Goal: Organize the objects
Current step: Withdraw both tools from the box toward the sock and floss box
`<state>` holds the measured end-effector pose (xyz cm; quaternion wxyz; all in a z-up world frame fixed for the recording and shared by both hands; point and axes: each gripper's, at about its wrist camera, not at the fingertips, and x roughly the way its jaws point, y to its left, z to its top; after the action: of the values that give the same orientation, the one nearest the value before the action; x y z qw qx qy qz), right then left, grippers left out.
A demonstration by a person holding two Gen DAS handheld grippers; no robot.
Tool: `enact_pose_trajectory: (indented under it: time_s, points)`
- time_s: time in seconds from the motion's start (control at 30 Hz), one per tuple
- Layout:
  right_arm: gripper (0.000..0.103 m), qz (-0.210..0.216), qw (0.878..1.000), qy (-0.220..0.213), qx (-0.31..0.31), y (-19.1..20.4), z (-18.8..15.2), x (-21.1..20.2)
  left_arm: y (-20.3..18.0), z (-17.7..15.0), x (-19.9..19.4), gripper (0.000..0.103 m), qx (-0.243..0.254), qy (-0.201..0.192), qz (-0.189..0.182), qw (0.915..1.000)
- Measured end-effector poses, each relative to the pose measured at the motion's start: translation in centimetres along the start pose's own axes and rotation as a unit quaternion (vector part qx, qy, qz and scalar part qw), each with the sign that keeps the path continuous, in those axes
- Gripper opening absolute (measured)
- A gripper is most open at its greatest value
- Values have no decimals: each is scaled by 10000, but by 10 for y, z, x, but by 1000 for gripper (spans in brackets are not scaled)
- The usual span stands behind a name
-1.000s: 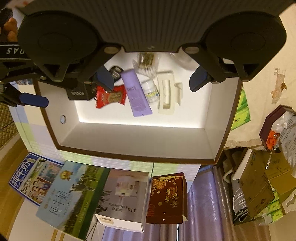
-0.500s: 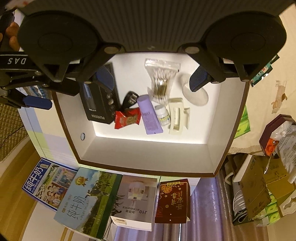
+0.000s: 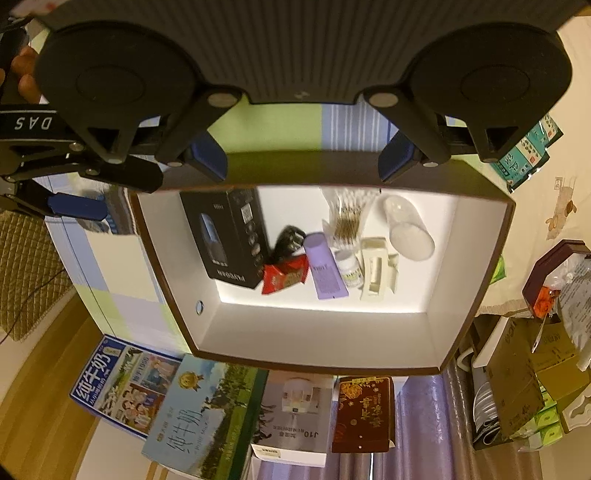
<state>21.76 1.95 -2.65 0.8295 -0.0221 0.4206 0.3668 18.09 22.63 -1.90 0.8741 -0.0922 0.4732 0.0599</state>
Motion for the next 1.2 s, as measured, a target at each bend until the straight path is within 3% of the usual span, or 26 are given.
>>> enact_pose_trajectory:
  time_s: [0.7, 1.2]
  points:
    - [94, -5, 10000, 38, 67, -31, -46, -55, -61, -45, -15, 86, 174, 130, -33, 9998]
    - [94, -363, 9988, 131, 310, -103, -72, -95, -134, -64, -3, 86, 351, 322, -198, 9987]
